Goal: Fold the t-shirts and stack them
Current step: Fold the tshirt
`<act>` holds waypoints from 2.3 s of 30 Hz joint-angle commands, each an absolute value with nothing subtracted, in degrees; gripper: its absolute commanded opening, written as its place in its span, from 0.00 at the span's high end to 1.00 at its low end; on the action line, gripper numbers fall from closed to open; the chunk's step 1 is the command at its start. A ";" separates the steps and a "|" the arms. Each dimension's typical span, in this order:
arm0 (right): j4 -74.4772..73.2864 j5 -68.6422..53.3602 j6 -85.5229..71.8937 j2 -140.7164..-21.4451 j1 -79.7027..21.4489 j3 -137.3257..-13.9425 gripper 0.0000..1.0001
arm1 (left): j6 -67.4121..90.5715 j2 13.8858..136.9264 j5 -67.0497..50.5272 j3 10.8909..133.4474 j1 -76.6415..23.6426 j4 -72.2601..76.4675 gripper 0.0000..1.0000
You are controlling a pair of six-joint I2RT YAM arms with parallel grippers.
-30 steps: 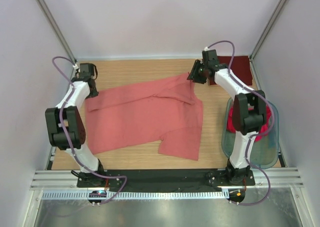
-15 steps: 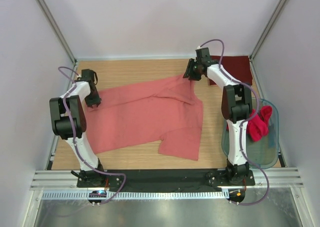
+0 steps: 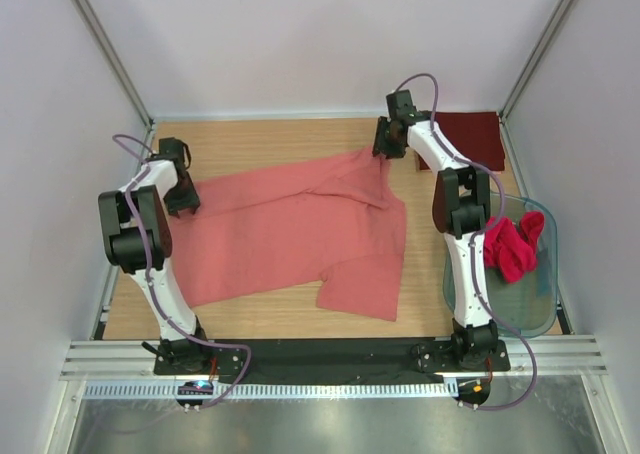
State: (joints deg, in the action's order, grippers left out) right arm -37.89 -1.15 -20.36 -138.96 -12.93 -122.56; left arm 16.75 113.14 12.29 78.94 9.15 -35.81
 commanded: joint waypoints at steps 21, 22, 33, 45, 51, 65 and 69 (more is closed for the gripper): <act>-43.67 -2.74 -24.00 -137.11 -27.86 -129.55 0.59 | 23.73 87.74 6.24 68.56 4.13 -41.31 0.53; -43.86 -1.77 -23.82 -137.11 -27.95 -129.20 0.59 | 23.90 86.84 5.81 67.60 3.96 -41.40 0.53; -45.44 -0.27 -25.57 -139.48 -28.74 -128.06 0.59 | 23.91 79.98 5.10 62.49 3.60 -42.01 0.53; -42.72 2.81 -25.58 -141.24 -28.83 -126.91 0.60 | 23.64 81.65 4.66 63.90 3.60 -41.57 0.53; -41.84 3.16 -26.28 -141.85 -28.83 -127.44 0.60 | 23.38 82.97 4.57 64.60 3.69 -41.48 0.53; -42.71 2.29 -26.19 -142.65 -28.92 -129.20 0.81 | 23.12 84.55 3.96 65.48 3.60 -41.05 0.53; -44.64 2.90 -26.37 -139.67 -29.27 -129.29 0.89 | 23.03 84.46 3.60 65.13 3.60 -40.96 0.53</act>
State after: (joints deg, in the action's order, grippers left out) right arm -43.33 1.83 -26.37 -142.87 -28.80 -127.15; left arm 23.59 84.42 4.67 63.51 3.51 -41.80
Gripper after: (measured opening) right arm 0.135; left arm 0.468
